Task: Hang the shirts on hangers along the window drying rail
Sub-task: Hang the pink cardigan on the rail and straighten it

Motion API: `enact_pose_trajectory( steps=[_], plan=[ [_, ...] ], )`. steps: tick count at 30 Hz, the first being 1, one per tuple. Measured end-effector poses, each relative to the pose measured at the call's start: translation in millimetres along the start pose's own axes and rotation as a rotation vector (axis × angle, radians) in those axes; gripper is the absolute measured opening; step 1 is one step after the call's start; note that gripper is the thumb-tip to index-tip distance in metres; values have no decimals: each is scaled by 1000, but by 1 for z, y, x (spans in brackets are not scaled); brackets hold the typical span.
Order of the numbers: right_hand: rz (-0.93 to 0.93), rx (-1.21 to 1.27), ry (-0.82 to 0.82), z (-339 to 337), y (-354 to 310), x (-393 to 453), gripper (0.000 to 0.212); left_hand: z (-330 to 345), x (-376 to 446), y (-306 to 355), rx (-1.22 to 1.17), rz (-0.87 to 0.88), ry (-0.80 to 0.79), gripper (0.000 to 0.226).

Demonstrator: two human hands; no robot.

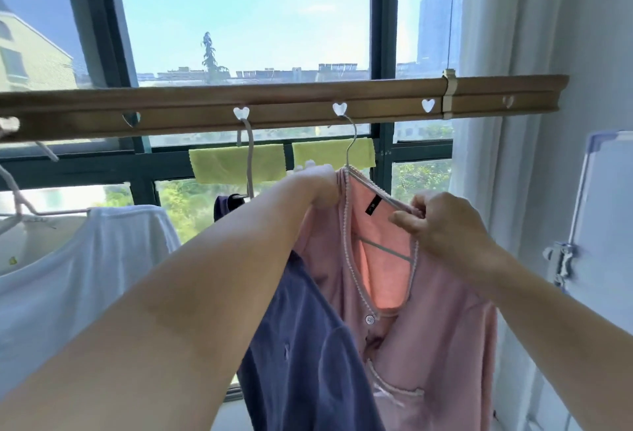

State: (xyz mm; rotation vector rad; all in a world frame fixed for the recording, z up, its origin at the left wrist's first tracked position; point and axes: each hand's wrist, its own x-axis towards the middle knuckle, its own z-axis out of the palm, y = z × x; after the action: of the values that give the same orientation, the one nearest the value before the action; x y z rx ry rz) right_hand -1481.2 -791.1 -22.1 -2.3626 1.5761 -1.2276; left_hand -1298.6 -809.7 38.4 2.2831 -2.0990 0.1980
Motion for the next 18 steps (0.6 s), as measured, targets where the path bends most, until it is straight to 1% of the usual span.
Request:
enact_pose_trajectory(
  steps=[3, 5, 7, 9, 12, 16, 18],
  plan=[
    [50, 2, 10, -18, 15, 1, 38, 3, 9, 4, -114, 118, 75, 20],
    [94, 71, -25, -29, 26, -1, 36, 4, 20, 5, -190, 212, 77, 22],
    [129, 138, -85, -38, 33, -3, 34, 6, 28, 5, -179, 248, 66, 22],
    [159, 117, -111, -45, 40, -3, 35, 8, 35, 11, -169, 273, 72, 22],
    [192, 74, -28, -50, 49, -1, 42, 10, 40, 22, -174, 318, 89, 22],
    [226, 106, 111, -45, 42, 10, 47, 14, 49, 33, -255, 376, 76, 21],
    [217, 114, 163, -43, 33, 20, 44, 14, 50, 37, -269, 409, 134, 22]
  ],
)
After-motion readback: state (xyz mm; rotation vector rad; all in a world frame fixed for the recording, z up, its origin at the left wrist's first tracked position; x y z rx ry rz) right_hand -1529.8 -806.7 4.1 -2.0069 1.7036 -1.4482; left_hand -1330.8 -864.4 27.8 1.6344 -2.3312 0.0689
